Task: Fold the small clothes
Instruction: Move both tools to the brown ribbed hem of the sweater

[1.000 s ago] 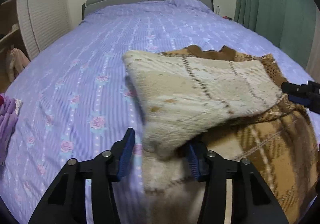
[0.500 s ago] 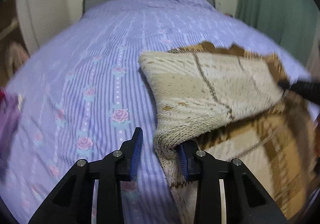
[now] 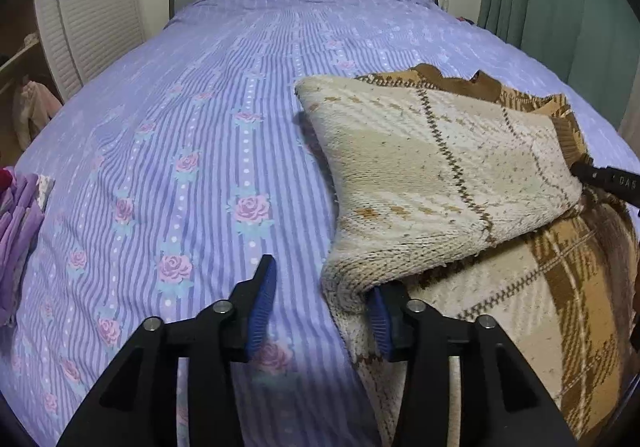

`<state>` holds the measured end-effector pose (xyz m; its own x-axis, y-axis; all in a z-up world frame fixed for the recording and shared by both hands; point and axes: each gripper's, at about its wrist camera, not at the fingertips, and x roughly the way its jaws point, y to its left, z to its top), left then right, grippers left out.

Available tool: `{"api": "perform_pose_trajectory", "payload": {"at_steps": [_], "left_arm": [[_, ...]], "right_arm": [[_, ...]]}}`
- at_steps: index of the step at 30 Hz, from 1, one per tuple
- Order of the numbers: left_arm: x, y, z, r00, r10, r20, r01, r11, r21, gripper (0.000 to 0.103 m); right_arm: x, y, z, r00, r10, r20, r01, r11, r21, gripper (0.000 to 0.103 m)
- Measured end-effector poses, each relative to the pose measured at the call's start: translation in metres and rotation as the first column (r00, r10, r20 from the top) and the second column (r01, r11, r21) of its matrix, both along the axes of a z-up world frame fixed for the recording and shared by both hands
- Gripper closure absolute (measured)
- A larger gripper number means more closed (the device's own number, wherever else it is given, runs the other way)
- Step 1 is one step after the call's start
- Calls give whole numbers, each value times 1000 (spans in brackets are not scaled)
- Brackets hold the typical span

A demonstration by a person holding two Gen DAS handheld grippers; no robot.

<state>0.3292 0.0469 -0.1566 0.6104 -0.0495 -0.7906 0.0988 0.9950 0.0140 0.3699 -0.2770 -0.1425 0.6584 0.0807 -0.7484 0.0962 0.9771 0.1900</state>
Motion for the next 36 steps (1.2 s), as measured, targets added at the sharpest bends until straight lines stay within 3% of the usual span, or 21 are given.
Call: {"api": "perform_pose_trajectory", "payload": {"at_steps": [3,9,10,11,14,19,22,27,30,36], "left_arm": [[2,2,0,1000,2,-11,-2,1000,-15,53],[-15,-3,15,1000,17,15,-18,997,72,33],[-20,-5,18,1000,17,24,-19,995,93,33],[-29,-6,21,999,12,34,-15,994,111,33],[-55,0,31,999,13,38,-17,996,92,33],[-98,17,56,994,93,55,-92,995,-24,33],[-124,11,70,991,107,85,-106,994,-11,33],[-166,-16,82,989,33,141,-36,999,18,31],[-188,-25,79,986,18,164,-20,1000,8,29],[-214,-33,55,995,6,104,-3,999,-37,29]], "right_arm": [[5,-3,-3,1000,4,-9,-5,1000,-4,94],[6,10,4,1000,24,-16,-25,995,-99,89],[3,14,7,999,34,-20,-36,991,-126,83],[0,16,9,999,41,-23,-44,989,-139,71],[-20,14,23,1000,21,5,-20,986,-166,43],[-75,3,46,999,26,42,-14,969,-248,43],[-116,-5,56,998,25,57,-8,957,-292,36],[-178,-22,66,997,22,67,-1,955,-297,35],[-206,-34,68,997,13,73,8,958,-286,35],[-240,-54,58,999,-25,46,37,965,-261,35]]}}
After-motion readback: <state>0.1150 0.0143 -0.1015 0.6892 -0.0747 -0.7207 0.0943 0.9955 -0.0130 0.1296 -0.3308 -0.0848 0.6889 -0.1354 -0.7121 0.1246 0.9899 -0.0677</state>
